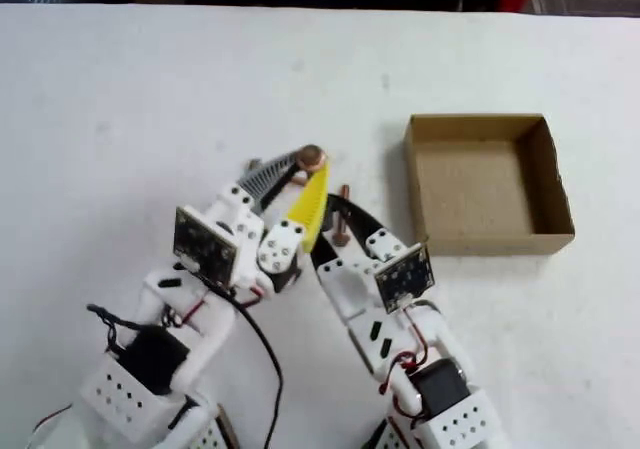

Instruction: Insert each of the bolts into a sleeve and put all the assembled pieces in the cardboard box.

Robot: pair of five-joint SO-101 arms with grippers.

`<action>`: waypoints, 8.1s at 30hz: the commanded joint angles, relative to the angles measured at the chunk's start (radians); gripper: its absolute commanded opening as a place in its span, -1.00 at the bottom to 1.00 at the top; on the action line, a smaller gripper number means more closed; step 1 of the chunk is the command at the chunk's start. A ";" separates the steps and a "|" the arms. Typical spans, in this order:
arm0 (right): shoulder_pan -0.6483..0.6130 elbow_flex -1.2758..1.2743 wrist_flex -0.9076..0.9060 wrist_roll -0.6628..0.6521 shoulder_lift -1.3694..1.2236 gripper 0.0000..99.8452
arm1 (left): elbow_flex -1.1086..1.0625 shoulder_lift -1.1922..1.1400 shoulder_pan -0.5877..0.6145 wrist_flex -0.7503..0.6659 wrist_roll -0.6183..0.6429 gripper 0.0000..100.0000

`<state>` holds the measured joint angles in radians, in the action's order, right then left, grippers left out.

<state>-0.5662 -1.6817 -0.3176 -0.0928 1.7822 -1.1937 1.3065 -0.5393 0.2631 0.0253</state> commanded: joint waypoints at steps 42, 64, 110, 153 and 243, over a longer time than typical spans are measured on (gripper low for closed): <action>-0.008 -0.009 -0.001 -0.057 0.012 -0.97 | -0.160 0.022 0.047 -0.032 -0.005 -0.95; -0.007 -0.009 -0.001 -0.061 0.012 -0.97 | -0.158 0.024 0.151 -0.032 0.000 -0.38; 0.013 -0.009 -0.124 -0.063 0.012 -0.97 | -0.175 0.522 0.461 0.471 -0.063 -0.96; 0.618 1.080 -0.437 -0.161 -1.260 -0.96 | -0.466 0.522 0.762 0.535 -0.069 -0.95; -0.021 1.441 -1.070 -0.163 -1.210 -0.67 | -0.500 0.521 0.702 0.516 -0.069 -0.96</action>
<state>-0.5309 -0.2209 -1.3840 -0.2432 0.5485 -1.6939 1.8220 0.1649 0.7925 -0.0361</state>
